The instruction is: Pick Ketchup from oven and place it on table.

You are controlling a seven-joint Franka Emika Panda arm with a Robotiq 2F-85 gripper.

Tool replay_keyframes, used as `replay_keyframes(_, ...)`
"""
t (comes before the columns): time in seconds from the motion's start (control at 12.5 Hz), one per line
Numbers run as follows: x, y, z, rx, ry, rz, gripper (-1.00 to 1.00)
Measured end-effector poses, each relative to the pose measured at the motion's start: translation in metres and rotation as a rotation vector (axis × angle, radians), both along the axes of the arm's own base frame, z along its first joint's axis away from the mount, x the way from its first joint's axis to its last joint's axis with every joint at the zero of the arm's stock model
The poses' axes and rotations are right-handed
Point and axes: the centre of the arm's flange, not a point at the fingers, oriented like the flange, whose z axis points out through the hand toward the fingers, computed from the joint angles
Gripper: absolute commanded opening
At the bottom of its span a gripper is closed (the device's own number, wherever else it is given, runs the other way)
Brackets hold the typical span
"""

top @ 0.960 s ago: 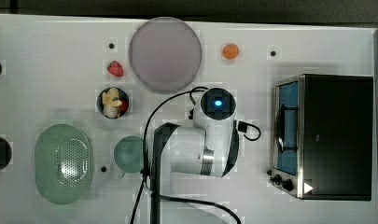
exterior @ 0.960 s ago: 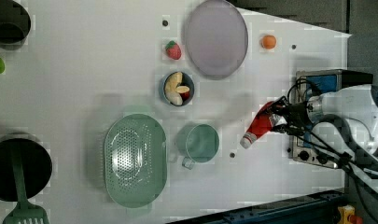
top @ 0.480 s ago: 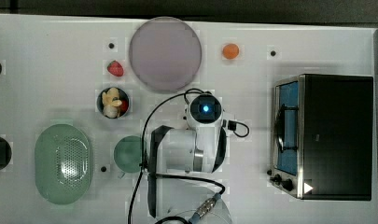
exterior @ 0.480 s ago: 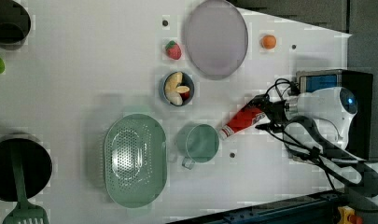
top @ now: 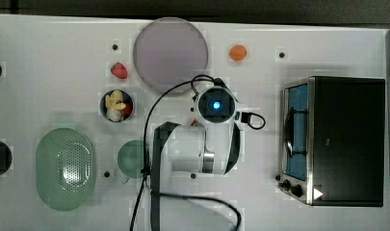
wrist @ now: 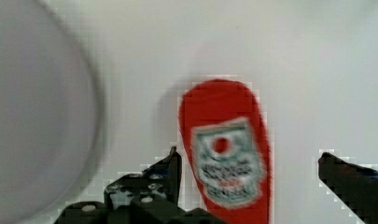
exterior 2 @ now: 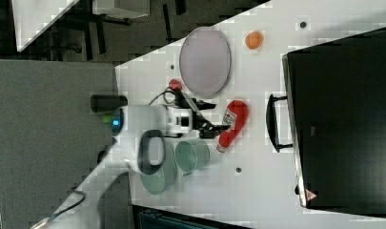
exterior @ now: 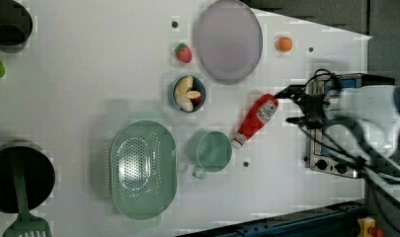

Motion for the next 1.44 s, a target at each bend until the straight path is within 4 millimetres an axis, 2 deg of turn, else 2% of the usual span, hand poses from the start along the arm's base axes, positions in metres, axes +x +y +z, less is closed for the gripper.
replay_keyframes(0.16,0.032,0.008,0.121,0.043,-0.164,-0.006,1.00)
replay_keyframes(0.24,0.039,0.007,0.161,0.035,-0.208,0.005,1.00)
replay_keyframes(0.32,0.043,-0.007,0.211,0.042,-0.217,-0.016,1.00)
replay_keyframes(0.4,0.042,-0.021,0.226,0.018,-0.241,-0.025,1.00)
replay_keyframes(0.48,0.040,-0.022,0.229,0.018,-0.219,-0.027,1.00)
replay_keyframes(0.56,0.042,-0.020,0.232,0.015,-0.151,-0.021,1.00)
replay_keyframes(0.72,0.034,-0.016,0.233,0.021,-0.072,-0.014,1.00)
replay_keyframes(0.88,0.037,-0.014,0.250,0.014,-0.036,-0.008,1.00)
replay_keyframes(1.04,0.034,-0.003,0.268,0.029,0.007,0.003,1.00)
replay_keyframes(1.2,0.026,0.007,0.298,0.012,0.034,0.020,1.00)
replay_keyframes(1.44,0.019,0.011,0.347,0.019,-0.030,0.021,1.00)
